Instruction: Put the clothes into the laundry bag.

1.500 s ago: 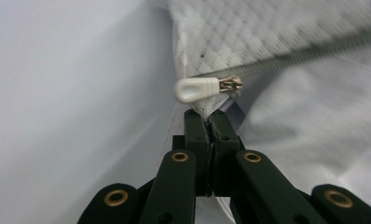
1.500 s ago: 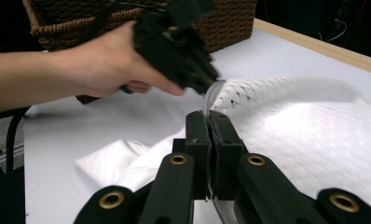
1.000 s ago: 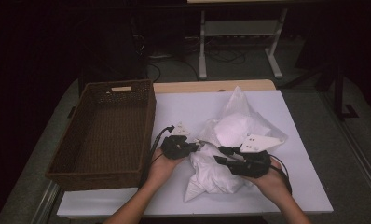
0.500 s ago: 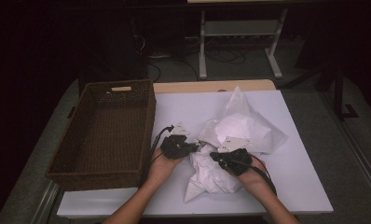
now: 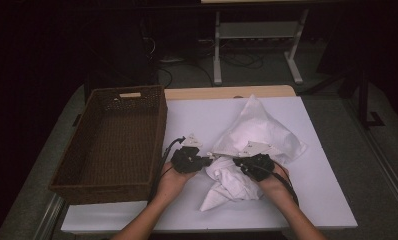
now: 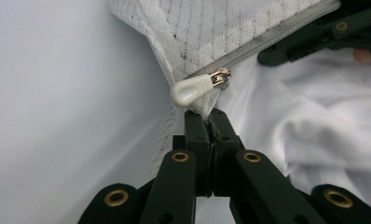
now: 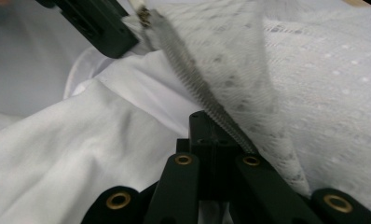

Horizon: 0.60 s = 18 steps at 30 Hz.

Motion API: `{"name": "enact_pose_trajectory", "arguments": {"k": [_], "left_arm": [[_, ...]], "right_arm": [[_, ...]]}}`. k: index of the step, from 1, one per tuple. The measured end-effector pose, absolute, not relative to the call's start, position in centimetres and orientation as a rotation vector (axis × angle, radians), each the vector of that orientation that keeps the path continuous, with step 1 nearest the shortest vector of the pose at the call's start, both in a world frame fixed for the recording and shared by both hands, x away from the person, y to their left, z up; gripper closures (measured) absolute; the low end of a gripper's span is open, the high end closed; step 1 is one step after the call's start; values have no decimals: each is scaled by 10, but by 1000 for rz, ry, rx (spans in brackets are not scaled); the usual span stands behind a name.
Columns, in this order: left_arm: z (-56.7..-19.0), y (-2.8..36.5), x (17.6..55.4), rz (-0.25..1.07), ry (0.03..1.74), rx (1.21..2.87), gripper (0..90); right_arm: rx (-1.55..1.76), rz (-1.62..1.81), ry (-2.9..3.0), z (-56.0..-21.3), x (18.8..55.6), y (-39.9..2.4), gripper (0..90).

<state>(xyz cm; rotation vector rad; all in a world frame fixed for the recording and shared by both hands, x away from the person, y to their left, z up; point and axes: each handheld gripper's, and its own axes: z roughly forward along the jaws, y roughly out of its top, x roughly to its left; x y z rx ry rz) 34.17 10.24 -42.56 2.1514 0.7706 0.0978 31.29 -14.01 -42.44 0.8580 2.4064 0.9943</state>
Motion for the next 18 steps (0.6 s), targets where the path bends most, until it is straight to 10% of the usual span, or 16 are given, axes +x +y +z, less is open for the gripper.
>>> {"name": "enact_pose_trajectory", "arguments": {"k": [18], "left_arm": [[-425, 98, 340, 69, 754, 2148, 890]], "right_arm": [[913, 993, 2340, -425, 350, -169, 900]]}}
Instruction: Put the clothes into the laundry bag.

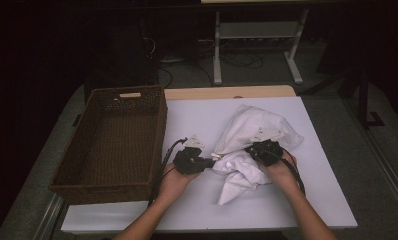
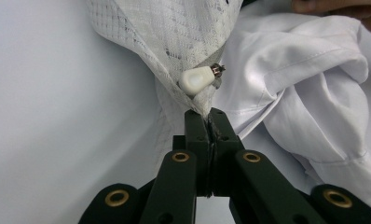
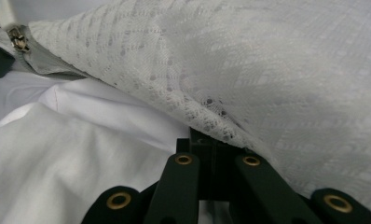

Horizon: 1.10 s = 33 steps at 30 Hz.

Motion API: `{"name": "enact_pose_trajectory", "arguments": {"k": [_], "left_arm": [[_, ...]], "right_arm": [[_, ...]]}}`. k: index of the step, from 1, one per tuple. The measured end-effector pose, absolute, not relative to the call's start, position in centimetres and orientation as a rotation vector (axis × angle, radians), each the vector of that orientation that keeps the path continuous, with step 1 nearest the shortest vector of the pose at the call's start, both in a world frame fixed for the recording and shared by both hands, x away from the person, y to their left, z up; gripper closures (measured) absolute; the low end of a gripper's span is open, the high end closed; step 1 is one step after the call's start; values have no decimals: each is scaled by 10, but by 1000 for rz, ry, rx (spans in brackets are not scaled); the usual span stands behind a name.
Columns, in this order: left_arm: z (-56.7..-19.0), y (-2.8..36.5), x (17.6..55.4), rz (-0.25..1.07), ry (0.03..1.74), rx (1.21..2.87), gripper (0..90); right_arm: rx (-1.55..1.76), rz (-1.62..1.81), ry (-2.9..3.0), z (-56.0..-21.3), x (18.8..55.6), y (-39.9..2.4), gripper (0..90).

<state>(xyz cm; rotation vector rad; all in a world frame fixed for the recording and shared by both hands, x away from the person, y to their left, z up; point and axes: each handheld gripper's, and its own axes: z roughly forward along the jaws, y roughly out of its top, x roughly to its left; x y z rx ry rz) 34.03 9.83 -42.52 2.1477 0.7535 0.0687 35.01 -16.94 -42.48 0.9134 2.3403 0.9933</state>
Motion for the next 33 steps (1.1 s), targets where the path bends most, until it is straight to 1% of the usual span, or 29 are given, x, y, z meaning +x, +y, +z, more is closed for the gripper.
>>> {"name": "enact_pose_trajectory", "arguments": {"k": [3, 4, 5, 8, 9, 12, 13, 14, 16, 21, 24, 28, 31, 33], "left_arm": [[-426, 101, 342, 75, 747, 2142, 878], [-425, 101, 342, 82, 747, 2138, 872], [-425, 102, 342, 90, 750, 2132, 853], [-423, 104, 343, 105, 750, 2116, 794], [-423, 104, 343, 109, 749, 2110, 791], [-421, 105, 343, 122, 752, 2103, 795], [-421, 105, 343, 123, 752, 2107, 813], [-421, 105, 344, 123, 750, 2115, 849], [-422, 104, 344, 125, 754, 2122, 872], [-424, 105, 347, 138, 769, 2136, 885], [-425, 104, 347, 141, 772, 2144, 885], [-428, 104, 347, 132, 782, 2147, 886], [-429, 103, 347, 129, 788, 2143, 886], [-430, 104, 347, 132, 784, 2151, 886]], "right_arm": [[914, 1046, 2371, -420, 343, -171, 893], [901, 1066, 2380, -417, 339, -172, 855], [890, 1089, 2397, -413, 334, -172, 829], [866, 1148, 2414, -405, 320, -171, 809], [859, 1168, 2425, -403, 317, -170, 801], [817, 1214, 2463, -399, 307, -161, 788], [807, 1229, 2475, -399, 306, -157, 780], [790, 1251, 2496, -399, 304, -151, 772], [767, 1268, 2523, -400, 301, -141, 757], [720, 1211, 2591, -411, 298, -109, 689], [718, 1140, 2610, -420, 299, -97, 685], [732, 1072, 2585, -426, 300, -93, 742], [760, 1004, 2589, -432, 304, -94, 721], [764, 989, 2608, -436, 303, -93, 729]]}}
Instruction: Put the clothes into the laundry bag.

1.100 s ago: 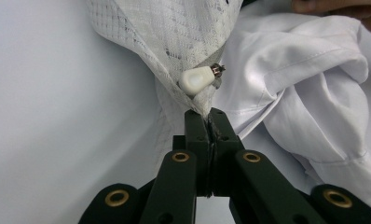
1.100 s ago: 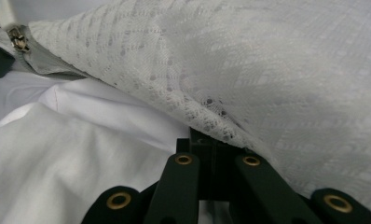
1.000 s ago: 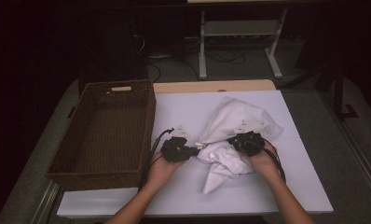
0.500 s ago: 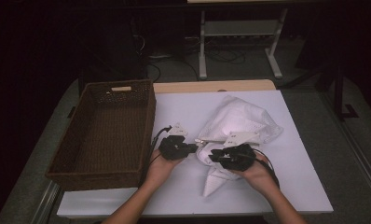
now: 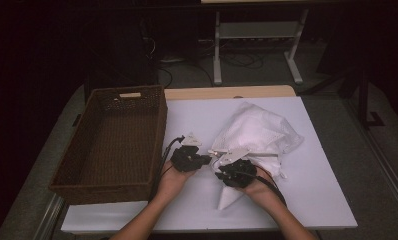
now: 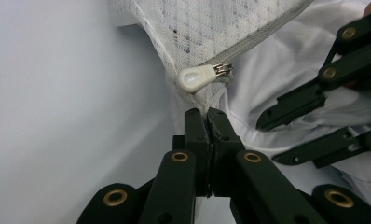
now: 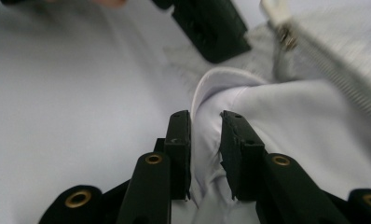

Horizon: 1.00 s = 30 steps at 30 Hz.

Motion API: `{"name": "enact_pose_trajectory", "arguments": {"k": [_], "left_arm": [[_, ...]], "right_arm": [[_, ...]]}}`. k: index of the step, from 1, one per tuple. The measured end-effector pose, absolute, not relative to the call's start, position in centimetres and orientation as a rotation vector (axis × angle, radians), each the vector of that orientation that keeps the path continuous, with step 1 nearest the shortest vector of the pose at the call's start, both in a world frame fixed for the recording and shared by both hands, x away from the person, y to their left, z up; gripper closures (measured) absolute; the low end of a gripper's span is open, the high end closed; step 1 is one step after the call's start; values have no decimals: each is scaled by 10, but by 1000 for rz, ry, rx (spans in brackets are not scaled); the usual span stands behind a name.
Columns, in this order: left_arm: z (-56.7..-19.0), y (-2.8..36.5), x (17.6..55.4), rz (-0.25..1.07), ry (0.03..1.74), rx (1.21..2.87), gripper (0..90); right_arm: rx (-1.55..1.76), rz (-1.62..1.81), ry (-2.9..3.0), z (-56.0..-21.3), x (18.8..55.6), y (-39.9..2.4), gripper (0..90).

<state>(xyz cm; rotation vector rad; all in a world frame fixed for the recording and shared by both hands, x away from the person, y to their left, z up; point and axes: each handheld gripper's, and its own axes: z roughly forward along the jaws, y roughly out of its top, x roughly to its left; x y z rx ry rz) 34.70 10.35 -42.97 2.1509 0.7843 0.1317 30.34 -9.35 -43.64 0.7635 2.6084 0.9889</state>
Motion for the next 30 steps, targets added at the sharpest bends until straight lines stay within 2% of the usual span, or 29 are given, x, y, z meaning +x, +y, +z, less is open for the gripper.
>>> {"name": "enact_pose_trajectory", "arguments": {"k": [9, 30], "left_arm": [[-431, 105, 345, 120, 784, 2154, 888], [-431, 113, 314, 30, 762, 2144, 894]], "right_arm": [[720, 988, 2583, -439, 300, -95, 829], [857, 1115, 2469, -420, 296, -142, 859]]}}
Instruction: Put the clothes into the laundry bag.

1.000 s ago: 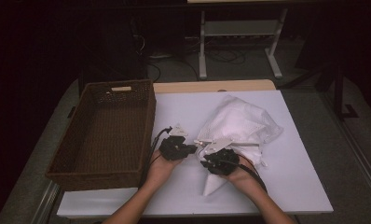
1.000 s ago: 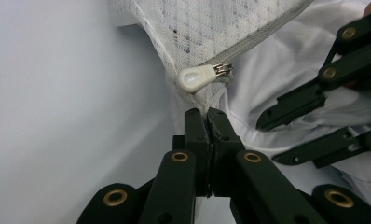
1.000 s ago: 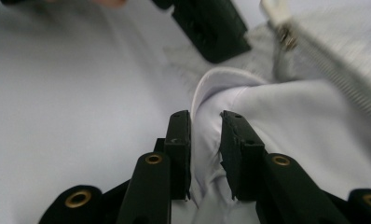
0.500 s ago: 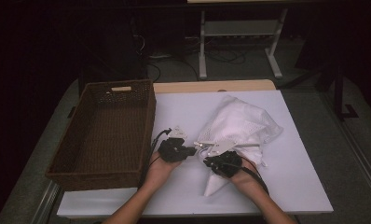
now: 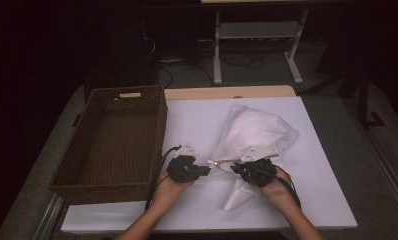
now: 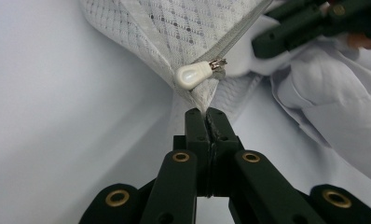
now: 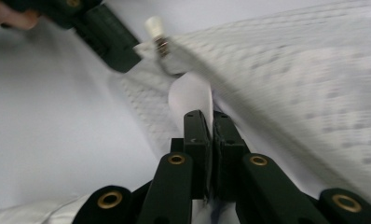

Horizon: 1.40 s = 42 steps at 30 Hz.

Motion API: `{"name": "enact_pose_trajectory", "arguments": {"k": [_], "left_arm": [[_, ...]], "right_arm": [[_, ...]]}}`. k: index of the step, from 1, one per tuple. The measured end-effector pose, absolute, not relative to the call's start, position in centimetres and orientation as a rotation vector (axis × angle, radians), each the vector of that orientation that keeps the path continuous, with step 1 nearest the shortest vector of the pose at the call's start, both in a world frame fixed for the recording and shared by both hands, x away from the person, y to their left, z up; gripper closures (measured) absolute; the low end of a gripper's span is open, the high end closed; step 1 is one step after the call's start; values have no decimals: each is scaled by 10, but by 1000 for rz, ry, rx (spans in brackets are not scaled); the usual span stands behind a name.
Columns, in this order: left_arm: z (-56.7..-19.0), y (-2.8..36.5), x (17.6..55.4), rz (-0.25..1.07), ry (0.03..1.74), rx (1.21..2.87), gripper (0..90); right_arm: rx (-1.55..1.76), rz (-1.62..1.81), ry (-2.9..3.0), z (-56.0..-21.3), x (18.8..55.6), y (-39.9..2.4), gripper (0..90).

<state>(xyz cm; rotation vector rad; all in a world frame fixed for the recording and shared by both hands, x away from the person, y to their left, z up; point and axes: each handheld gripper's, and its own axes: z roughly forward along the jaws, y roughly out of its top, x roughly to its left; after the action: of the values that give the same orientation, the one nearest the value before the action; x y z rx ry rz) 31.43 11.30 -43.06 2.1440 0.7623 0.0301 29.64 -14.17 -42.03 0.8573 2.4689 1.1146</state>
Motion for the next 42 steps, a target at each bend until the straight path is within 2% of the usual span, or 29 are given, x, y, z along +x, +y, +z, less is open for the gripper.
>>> {"name": "enact_pose_trajectory", "arguments": {"k": [23, 28, 31, 37, 42], "left_arm": [[-434, 107, 318, 29, 750, 2143, 894], [-436, 107, 321, 17, 750, 2140, 893], [-437, 107, 322, 13, 754, 2135, 892], [-436, 108, 324, 22, 750, 2131, 890], [-436, 108, 324, 25, 752, 2128, 890]], "right_arm": [[967, 1085, 2261, -437, 351, -127, 860], [961, 1098, 2267, -438, 353, -127, 847], [965, 1109, 2308, -435, 349, -128, 801], [894, 1122, 2411, -425, 328, -132, 610], [876, 1172, 2452, -417, 311, -144, 525]]}}
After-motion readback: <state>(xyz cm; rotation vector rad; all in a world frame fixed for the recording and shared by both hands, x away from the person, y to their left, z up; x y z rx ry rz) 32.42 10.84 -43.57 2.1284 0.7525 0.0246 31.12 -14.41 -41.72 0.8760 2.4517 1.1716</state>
